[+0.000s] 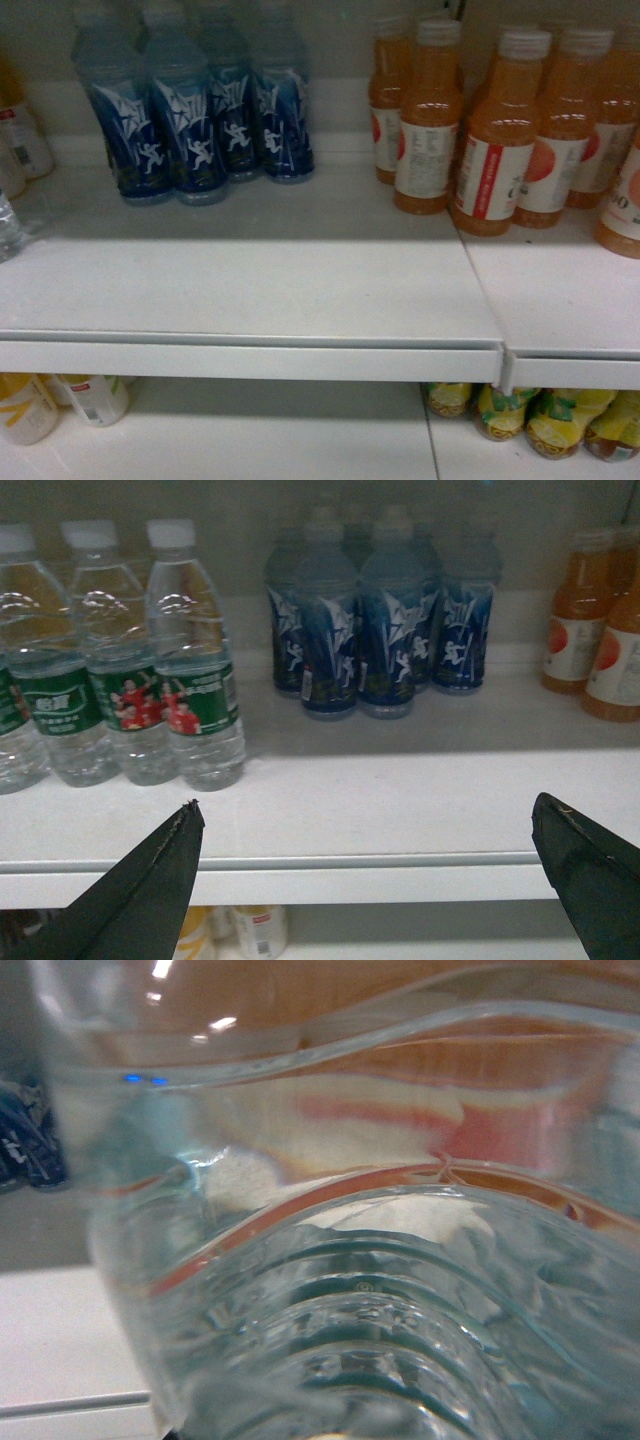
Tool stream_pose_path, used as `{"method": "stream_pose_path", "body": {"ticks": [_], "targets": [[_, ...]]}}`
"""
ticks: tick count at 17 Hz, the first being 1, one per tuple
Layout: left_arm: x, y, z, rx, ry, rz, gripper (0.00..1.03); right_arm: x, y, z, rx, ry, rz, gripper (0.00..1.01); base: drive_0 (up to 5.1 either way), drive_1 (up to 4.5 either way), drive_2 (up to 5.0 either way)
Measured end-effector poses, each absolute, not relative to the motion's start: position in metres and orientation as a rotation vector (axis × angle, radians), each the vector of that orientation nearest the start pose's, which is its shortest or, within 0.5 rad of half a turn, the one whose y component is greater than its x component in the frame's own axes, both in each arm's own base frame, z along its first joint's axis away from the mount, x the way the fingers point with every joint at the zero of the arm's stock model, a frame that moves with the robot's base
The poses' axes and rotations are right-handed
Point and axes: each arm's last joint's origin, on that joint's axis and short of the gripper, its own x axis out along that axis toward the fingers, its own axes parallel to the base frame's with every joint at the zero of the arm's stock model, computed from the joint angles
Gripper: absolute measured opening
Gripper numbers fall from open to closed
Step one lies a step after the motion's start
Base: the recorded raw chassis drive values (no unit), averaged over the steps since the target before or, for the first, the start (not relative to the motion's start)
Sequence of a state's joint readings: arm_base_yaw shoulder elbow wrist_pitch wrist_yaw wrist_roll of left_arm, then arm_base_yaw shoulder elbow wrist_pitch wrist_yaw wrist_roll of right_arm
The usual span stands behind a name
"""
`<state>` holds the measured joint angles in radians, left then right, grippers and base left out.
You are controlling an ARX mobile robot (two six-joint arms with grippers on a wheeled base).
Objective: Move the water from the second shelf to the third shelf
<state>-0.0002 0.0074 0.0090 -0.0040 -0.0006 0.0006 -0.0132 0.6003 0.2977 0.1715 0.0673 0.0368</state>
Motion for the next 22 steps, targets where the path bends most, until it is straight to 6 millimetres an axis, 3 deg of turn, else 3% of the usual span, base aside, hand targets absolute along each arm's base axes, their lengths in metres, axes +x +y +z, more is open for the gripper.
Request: {"method": "stream_pose_path", "body": {"ticks": [22], "targets": [[0.0976, 0.0000, 0.1657, 0.001, 0.002, 0.000, 0.98, 0.1497, -0.0041, 0.2245, 0.033, 0.128, -0.086, 0.40, -5.0, 2.41, 2.4]]}}
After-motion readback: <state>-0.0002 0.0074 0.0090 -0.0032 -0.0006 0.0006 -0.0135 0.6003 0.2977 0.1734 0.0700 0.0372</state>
